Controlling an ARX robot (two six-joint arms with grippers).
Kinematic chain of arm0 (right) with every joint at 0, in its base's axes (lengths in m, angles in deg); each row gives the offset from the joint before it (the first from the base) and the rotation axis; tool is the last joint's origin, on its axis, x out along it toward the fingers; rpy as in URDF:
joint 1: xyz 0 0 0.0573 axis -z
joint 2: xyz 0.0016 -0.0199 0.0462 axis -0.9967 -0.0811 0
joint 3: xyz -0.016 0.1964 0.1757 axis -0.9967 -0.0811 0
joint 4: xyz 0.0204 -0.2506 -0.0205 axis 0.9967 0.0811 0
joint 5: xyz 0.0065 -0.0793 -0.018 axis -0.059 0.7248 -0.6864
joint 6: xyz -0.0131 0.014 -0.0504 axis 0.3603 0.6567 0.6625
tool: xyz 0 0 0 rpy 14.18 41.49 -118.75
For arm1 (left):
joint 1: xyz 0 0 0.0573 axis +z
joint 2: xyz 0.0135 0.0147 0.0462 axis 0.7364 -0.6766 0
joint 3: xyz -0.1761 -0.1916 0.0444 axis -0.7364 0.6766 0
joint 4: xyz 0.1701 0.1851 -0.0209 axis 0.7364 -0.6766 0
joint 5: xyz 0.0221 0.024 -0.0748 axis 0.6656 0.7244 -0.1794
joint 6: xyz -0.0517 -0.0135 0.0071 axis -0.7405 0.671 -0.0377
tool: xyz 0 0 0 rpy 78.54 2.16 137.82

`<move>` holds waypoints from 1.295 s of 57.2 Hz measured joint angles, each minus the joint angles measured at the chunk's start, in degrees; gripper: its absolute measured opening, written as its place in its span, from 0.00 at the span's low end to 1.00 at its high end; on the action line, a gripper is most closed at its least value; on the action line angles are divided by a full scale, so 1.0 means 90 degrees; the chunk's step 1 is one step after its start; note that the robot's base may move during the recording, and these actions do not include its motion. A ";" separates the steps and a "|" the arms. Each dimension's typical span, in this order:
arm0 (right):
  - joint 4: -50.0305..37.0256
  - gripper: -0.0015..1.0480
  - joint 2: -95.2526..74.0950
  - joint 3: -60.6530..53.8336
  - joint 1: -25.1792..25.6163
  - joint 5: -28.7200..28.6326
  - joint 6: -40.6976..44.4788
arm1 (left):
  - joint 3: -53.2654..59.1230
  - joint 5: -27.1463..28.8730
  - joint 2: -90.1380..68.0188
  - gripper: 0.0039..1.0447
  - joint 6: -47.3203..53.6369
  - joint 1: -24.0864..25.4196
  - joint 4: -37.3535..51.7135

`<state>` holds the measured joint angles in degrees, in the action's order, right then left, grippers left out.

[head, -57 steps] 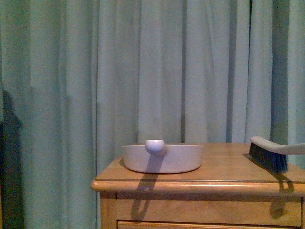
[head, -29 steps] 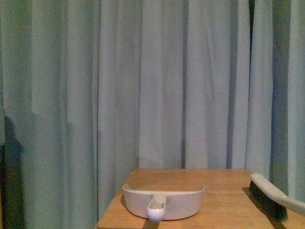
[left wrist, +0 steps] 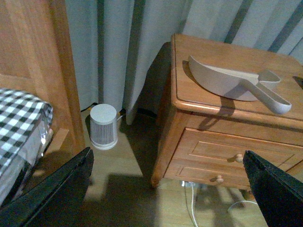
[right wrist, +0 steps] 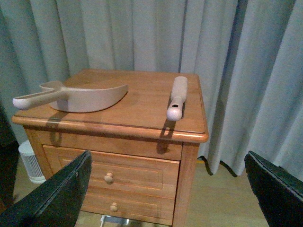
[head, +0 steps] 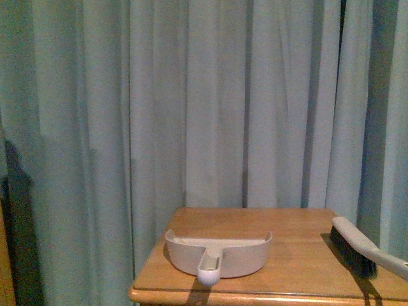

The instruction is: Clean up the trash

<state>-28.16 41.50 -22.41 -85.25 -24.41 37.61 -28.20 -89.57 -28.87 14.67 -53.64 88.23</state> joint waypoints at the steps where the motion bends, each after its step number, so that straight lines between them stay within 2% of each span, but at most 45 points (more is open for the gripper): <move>1: 0.0000 0.93 0.0000 0.0000 0.0000 0.0000 0.0000 | -0.0192 0.0090 -0.0243 0.93 0.0039 -0.0100 0.0002; 16: 0.0000 0.93 0.0000 0.0000 0.0000 0.0000 0.0000 | -0.2854 0.1020 -0.3223 0.93 0.0393 -0.1168 -0.0102; 22: 0.0000 0.93 0.0000 0.0000 0.0000 0.0000 0.0000 | -0.3973 0.1316 -0.4347 0.93 0.0408 -0.1540 -0.0491; 37: 0.0000 0.93 0.0000 0.0000 0.0000 0.0000 0.0000 | -0.5683 0.1800 -0.5989 0.93 0.0488 -0.2574 -0.1163; 47: 0.0000 0.93 0.0000 0.0000 0.0000 0.0000 0.0002 | -0.6307 0.2030 -0.6807 0.93 0.0704 -0.3232 -0.1401; 58: 0.0000 0.93 0.0000 0.0000 0.0000 0.0000 0.0000 | -0.6700 0.2200 -0.7531 0.93 0.0889 -0.3412 -0.1467; 74: 0.0000 0.93 0.0000 0.0000 0.0000 0.0000 0.0000 | -0.7269 0.2081 -0.8128 0.93 0.1039 -0.3400 -0.1637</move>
<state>-28.16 41.50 -22.41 -85.25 -24.41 37.61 -93.62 -70.83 -102.03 24.02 -84.24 73.50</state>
